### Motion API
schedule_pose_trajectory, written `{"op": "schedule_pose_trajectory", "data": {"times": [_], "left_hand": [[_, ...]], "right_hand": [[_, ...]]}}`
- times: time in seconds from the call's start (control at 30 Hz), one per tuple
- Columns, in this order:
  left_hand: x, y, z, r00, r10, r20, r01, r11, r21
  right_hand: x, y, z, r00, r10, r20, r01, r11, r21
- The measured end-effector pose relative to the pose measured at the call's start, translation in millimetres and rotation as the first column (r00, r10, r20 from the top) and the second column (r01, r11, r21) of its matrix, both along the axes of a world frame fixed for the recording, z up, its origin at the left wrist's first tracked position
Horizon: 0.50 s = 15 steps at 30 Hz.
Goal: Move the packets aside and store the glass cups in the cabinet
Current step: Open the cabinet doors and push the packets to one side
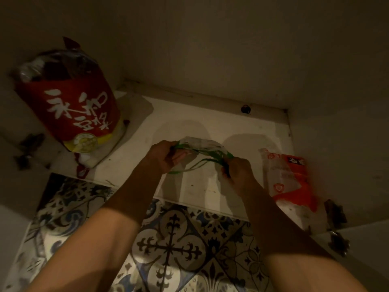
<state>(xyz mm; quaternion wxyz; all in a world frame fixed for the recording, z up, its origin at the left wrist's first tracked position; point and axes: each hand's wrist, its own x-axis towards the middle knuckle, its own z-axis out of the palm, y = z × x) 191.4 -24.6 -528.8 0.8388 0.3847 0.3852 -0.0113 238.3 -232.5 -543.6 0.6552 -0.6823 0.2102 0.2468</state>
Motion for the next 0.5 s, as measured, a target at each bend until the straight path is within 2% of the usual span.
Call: {"op": "schedule_pose_trajectory", "data": {"times": [0.13, 0.27, 0.37, 0.5], "left_hand": [[-20, 42, 2, 0.995, 0.093, -0.035, -0.089, 0.992, 0.087], [-37, 66, 2, 0.979, 0.202, -0.038, -0.198, 0.976, 0.087], [-53, 87, 0, 0.955, 0.294, -0.040, -0.290, 0.953, 0.085], [-69, 102, -9, 0.937, 0.343, -0.061, -0.336, 0.936, 0.104]], "right_hand": [[-7, 48, -6, 0.997, 0.072, -0.005, -0.071, 0.996, 0.057], [-10, 82, -12, 0.987, 0.161, 0.007, -0.161, 0.986, 0.049], [-17, 111, -16, 0.955, 0.286, 0.081, -0.281, 0.957, -0.070], [-23, 139, -22, 0.918, 0.379, 0.116, -0.363, 0.922, -0.135]]}}
